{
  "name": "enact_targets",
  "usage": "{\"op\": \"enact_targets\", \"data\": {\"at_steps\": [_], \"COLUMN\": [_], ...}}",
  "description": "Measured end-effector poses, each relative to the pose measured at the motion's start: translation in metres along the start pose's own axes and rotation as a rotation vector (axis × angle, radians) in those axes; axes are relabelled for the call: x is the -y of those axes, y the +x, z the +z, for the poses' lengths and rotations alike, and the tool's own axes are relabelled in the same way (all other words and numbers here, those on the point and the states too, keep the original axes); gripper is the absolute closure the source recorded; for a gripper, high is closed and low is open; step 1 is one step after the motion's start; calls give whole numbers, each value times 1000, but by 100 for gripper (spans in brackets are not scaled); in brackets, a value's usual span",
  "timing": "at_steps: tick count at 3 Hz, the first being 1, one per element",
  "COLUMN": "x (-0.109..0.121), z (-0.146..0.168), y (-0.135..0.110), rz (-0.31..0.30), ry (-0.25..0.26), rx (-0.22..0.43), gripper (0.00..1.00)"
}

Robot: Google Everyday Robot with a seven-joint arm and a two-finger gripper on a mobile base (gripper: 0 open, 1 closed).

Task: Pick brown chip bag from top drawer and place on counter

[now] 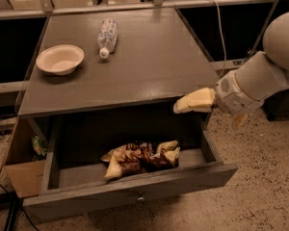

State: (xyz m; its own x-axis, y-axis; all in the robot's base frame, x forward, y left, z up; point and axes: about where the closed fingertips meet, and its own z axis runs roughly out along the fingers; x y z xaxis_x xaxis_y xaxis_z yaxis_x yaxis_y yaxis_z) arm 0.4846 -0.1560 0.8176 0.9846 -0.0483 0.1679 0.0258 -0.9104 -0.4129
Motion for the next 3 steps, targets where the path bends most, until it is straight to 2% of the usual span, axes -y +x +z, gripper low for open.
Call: {"op": "enact_targets", "data": {"at_steps": [1,2,3], "x": [4,9,7], "z": [36,59,60], "y": [-14,-24,-24], "rz": [-33,-51,-46], "ry": [80,128,130], "rx": [51,85,88], "gripper": [0,0,0]}}
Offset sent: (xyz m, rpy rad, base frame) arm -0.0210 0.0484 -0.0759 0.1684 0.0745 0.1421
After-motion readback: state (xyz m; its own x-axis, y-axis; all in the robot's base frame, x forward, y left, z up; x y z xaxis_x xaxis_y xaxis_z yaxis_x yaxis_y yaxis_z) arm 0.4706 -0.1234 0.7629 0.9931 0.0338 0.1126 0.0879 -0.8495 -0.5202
